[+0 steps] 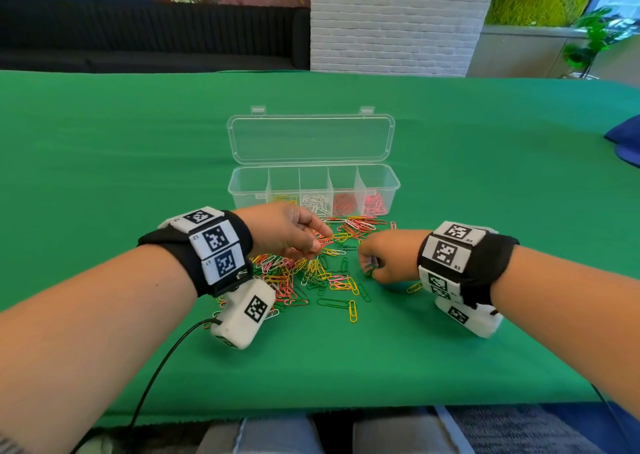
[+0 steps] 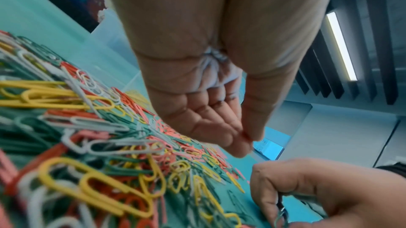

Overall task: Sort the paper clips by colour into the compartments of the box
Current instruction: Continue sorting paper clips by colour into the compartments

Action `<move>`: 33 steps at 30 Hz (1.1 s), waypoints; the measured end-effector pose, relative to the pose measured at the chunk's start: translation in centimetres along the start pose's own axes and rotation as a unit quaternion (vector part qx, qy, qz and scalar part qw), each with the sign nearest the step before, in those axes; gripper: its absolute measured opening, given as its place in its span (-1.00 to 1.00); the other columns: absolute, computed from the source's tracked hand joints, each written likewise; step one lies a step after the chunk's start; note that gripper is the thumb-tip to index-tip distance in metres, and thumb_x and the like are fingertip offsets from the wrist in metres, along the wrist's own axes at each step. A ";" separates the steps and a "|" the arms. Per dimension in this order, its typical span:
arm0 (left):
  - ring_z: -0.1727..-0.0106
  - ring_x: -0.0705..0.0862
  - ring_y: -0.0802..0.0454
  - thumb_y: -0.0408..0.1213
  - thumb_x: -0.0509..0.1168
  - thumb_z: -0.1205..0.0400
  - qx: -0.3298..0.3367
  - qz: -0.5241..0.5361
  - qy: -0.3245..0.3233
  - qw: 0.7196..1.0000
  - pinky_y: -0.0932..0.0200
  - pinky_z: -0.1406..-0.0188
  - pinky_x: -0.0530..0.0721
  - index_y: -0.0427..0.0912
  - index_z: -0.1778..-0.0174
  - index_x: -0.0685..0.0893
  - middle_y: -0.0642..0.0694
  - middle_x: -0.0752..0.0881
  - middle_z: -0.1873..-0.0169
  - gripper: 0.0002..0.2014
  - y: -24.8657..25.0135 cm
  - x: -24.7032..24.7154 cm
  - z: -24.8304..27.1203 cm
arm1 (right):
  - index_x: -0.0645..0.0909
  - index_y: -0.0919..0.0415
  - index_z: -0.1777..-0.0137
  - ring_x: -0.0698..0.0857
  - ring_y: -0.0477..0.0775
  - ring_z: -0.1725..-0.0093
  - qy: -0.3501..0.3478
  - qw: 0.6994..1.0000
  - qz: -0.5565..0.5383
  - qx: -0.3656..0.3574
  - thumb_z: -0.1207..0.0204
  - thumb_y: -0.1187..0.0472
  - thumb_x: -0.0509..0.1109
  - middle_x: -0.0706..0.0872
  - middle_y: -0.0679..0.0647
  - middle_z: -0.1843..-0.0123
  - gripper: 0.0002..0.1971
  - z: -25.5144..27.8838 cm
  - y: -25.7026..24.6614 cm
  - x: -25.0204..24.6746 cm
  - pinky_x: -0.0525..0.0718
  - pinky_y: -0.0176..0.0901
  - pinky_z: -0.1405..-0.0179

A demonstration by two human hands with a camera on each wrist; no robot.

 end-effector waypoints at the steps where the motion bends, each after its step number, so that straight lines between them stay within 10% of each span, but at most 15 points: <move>1: 0.44 0.68 0.21 -0.59 0.28 -0.58 0.001 -0.010 0.000 1.000 0.36 0.37 0.68 -0.20 -0.02 0.64 -0.06 0.67 0.38 -0.78 -0.1 0.0 0.0 | 0.60 0.13 -0.11 0.50 -0.03 0.08 0.005 1.000 0.003 -0.001 -0.50 0.27 0.24 0.53 -0.08 0.08 -0.78 0.0 0.0 0.1 0.46 -0.27 0.02; 8: 0.42 0.65 0.21 -0.39 0.31 -0.62 0.001 -0.123 0.046 0.991 0.36 0.33 0.68 -0.14 0.19 0.62 -0.05 0.68 0.32 -0.90 -0.3 0.0 0.3 | 0.42 0.01 0.18 0.52 0.00 0.15 0.030 0.998 -0.045 0.019 -0.52 0.32 0.21 0.51 -0.12 0.25 -0.84 0.1 0.7 -0.4 0.46 -0.28 0.22; 13: 0.23 0.57 0.19 -0.18 0.36 -0.59 0.000 -0.361 0.106 0.926 0.29 0.26 0.50 0.06 0.04 0.69 0.08 0.61 0.20 -0.93 0.4 -0.2 0.6 | 0.37 0.06 0.25 0.68 -0.23 0.48 0.047 0.971 -0.228 0.061 -0.54 0.42 0.21 0.70 -0.09 0.39 -0.76 0.0 2.3 -0.5 0.62 -0.34 0.26; 18: 0.04 0.60 0.07 -0.15 0.44 -0.51 0.027 -0.441 0.030 0.896 0.12 -0.04 0.63 0.18 -0.12 0.66 0.04 0.57 0.00 -0.72 0.9 1.0 0.7 | 0.37 0.18 0.24 0.68 0.11 0.34 0.060 0.934 -0.349 0.059 -0.54 0.50 0.25 0.70 0.12 0.32 -0.76 -0.1 3.4 -0.3 0.66 -0.14 0.22; 24: 0.07 0.59 0.10 -0.07 0.48 -0.46 0.036 -0.520 -0.033 0.853 0.23 0.22 0.48 0.10 -0.05 0.66 0.07 0.61 0.02 -0.74 0.7 2.6 0.9 | 0.37 0.26 0.21 0.61 -0.15 0.62 0.049 0.865 -0.497 0.041 -0.50 0.71 0.00 0.56 0.17 0.37 -0.65 0.0 3.6 -0.2 0.55 -0.39 0.65; 28: 0.17 0.54 0.14 -0.14 0.42 -0.54 0.046 -0.518 -0.008 0.854 0.39 0.41 0.35 0.00 0.01 0.67 0.10 0.61 0.15 -0.85 0.7 2.8 0.6 | 0.40 0.29 0.28 0.54 -0.11 0.69 0.046 0.820 -0.569 0.036 -0.42 0.74 -0.13 0.52 0.15 0.47 -0.59 0.0 3.3 -0.2 0.41 -0.41 0.73; 33: 0.13 0.61 0.11 -0.11 0.34 -0.59 0.047 -0.489 0.019 0.871 0.25 0.16 0.50 0.04 0.10 0.69 0.13 0.65 0.21 -0.94 0.7 2.4 0.7 | 0.42 0.30 0.35 0.46 -0.13 0.71 0.033 0.803 -0.593 0.050 -0.41 0.70 -0.15 0.48 0.15 0.48 -0.58 0.0 3.0 0.0 0.33 -0.42 0.72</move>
Point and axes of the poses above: each hand's wrist, its own z-axis away from the middle knuckle, its own x-axis out of the palm, y = z × x, the point moved 2 cm from there along -z, towards the middle knuckle
